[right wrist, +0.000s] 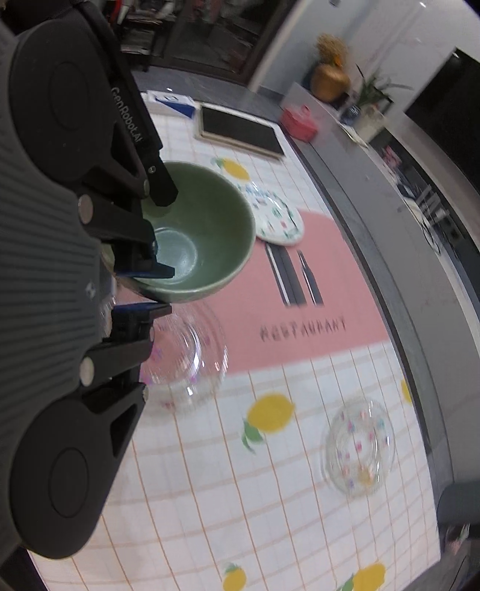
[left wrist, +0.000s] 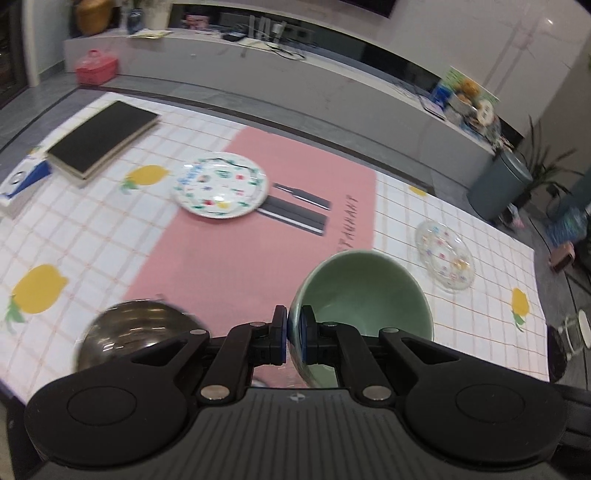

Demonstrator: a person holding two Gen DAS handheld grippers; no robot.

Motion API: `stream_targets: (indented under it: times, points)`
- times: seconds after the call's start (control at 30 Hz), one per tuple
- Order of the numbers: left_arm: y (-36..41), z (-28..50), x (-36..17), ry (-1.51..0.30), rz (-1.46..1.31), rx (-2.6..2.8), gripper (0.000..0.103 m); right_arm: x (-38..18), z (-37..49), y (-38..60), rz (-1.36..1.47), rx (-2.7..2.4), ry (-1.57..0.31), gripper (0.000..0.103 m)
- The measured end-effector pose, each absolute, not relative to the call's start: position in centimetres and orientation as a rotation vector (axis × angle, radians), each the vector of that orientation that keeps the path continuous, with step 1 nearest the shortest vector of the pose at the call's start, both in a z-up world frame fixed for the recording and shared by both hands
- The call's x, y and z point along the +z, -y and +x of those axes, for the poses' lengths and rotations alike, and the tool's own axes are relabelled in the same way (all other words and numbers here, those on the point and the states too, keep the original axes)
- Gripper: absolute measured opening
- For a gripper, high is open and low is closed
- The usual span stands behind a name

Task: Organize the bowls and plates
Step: 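Carry the green bowl with both grippers over the nested steel bowls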

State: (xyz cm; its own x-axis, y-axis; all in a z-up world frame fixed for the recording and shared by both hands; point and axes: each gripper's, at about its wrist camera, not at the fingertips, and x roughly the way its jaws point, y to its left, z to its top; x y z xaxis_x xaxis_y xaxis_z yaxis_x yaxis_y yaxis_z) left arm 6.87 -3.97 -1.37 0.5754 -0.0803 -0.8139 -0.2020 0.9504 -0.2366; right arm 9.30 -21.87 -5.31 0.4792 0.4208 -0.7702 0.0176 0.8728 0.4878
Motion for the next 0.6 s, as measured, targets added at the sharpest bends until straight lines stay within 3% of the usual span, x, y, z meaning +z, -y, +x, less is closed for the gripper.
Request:
stream_targets:
  times: [0.6]
  points:
    - [-5.5, 1.8, -1.3, -0.941, -0.431, 0.231, 0.007, -4.7, 7.5, 11.7, 0.349, 0.429, -1.083, 0.011]
